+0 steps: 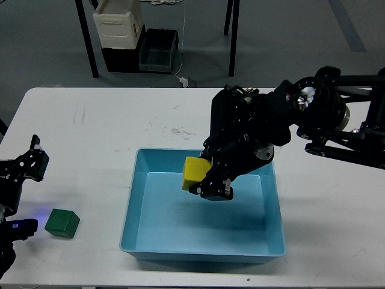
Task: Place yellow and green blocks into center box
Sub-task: 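Lower the yellow cube into the box and open the right gripper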
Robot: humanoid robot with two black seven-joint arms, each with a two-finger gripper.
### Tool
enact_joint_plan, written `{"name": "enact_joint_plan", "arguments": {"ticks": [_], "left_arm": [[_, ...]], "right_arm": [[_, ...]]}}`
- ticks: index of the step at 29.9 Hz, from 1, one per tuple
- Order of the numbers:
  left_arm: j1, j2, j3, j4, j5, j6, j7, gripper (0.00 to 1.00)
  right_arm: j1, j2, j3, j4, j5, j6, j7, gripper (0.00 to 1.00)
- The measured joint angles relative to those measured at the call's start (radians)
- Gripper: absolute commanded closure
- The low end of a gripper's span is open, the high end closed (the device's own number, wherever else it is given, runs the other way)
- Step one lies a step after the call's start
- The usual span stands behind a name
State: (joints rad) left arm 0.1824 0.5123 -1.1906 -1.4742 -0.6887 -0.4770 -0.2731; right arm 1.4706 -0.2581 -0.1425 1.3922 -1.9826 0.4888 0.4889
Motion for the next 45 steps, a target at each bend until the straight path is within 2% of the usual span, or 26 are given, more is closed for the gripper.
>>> {"name": "enact_joint_plan", "arguments": {"ticks": [3, 12, 16, 17, 19, 22, 27, 37, 45], "left_arm": [[0.001, 0.0, -0.007, 0.0, 0.0, 0.0, 0.0, 0.0], [0.005, 0.0, -0.019, 0.0, 0.0, 0.0, 0.0, 0.0], [0.005, 0.0, -0.02, 0.002, 0.0, 0.0, 0.001, 0.0], [0.005, 0.0, -0.02, 0.005, 0.0, -0.001, 0.001, 0.0], [0.005, 0.0, -0.02, 0.011, 0.0, -0.002, 0.001, 0.0], [0.004, 0.0, -0.02, 0.014, 0.0, -0.003, 0.002, 0.0], [0.003, 0.0, -0.02, 0.015, 0.0, -0.003, 0.002, 0.0], [-0.005, 0.012, -0.018, 0.021, 0.002, -0.002, 0.012, 0.0], [-0.015, 0.139, -0.015, 0.023, 0.088, 0.003, 0.016, 0.0]], "right_arm": [[0.0, 0.036, -0.045, -0.01, -0.01, 0.0, 0.0, 1.0], [-0.011, 0.048, -0.132, -0.054, -0.079, 0.0, 0.0, 0.99], [-0.026, 0.066, -0.177, -0.094, -0.081, 0.0, 0.0, 0.95], [-0.032, 0.07, -0.183, -0.1, -0.081, 0.0, 0.0, 0.91], [-0.041, 0.077, -0.189, -0.108, -0.081, 0.0, 0.0, 0.73], [-0.046, 0.082, -0.19, -0.116, -0.076, 0.0, 0.0, 0.23], [-0.058, 0.083, -0.183, -0.149, -0.067, 0.0, 0.0, 0.04], [-0.052, 0.074, -0.137, -0.164, -0.058, 0.0, 0.0, 0.02], [-0.1, 0.004, 0.172, -0.166, -0.034, 0.0, 0.0, 0.02]]}}
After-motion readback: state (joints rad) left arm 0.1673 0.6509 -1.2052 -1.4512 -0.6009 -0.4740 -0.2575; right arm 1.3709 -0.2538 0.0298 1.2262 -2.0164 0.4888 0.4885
